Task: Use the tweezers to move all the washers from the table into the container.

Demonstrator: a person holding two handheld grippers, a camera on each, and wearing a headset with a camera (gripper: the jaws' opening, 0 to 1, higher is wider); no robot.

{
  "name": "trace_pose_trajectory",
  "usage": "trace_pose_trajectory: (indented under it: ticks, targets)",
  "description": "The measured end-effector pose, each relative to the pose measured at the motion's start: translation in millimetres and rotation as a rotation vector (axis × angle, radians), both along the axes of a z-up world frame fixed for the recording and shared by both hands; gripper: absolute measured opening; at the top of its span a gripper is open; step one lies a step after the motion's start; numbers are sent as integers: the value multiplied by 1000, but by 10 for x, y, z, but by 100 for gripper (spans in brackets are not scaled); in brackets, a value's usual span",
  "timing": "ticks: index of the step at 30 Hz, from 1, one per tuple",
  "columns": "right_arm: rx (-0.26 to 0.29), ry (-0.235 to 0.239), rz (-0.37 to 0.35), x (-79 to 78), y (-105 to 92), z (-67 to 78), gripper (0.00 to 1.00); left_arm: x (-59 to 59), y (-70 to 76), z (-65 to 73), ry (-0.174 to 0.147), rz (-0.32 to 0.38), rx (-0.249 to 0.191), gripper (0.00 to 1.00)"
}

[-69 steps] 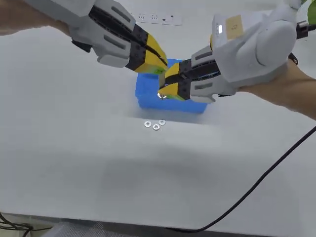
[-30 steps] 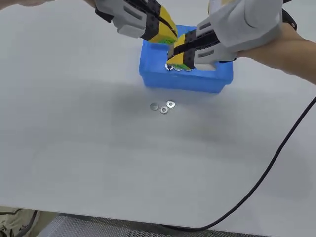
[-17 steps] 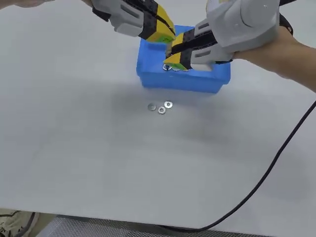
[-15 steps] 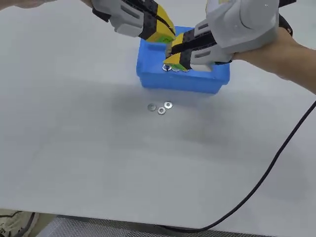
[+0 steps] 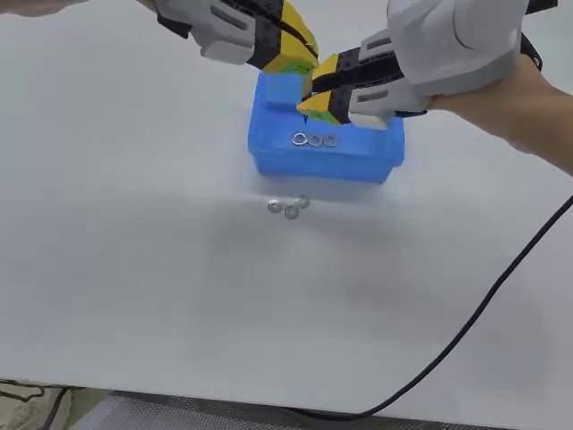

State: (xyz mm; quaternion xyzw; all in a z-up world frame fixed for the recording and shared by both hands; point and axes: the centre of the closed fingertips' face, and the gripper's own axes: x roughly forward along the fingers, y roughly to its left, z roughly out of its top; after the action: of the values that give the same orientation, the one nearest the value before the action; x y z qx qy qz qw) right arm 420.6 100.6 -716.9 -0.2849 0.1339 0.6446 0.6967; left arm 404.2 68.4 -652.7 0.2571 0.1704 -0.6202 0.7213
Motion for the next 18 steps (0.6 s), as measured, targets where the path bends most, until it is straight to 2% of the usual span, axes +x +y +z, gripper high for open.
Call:
trace_pose_trajectory:
  ticks: [9,18]
  targets:
    - [2,-38,15,-162,-36,192,13,-188,-43,185,-24,14,-2,5]
    - [-12,-59,41,-393,-61,283,13,-392,-73,269,-34,-7,11,5]
